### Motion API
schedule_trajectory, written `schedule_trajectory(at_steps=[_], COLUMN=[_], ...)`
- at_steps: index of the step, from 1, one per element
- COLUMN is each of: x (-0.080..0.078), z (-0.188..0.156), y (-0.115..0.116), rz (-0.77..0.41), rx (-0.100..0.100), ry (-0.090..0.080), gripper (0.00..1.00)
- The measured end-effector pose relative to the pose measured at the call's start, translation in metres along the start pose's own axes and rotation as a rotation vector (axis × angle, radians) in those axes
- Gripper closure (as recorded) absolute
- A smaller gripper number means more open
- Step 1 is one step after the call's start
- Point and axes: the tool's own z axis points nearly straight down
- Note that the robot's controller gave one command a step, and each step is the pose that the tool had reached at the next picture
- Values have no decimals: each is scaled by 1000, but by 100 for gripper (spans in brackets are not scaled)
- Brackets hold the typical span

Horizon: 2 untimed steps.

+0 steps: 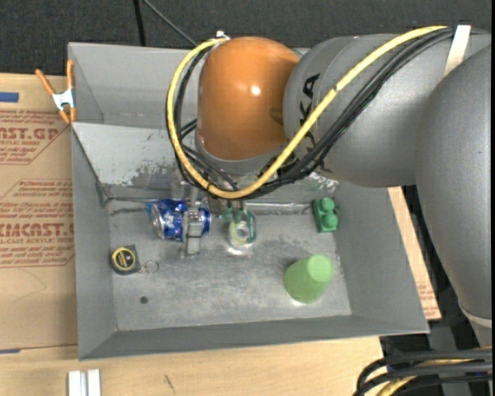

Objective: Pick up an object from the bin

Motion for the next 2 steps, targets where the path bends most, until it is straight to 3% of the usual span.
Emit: schedule_trajectory(at_steps=[1, 2], x=[-34, -36], z=[124, 149], y=[-1, -34], rz=[-4, -74], rx=[-2, 1], ry=[-1, -8], gripper=[0, 0])
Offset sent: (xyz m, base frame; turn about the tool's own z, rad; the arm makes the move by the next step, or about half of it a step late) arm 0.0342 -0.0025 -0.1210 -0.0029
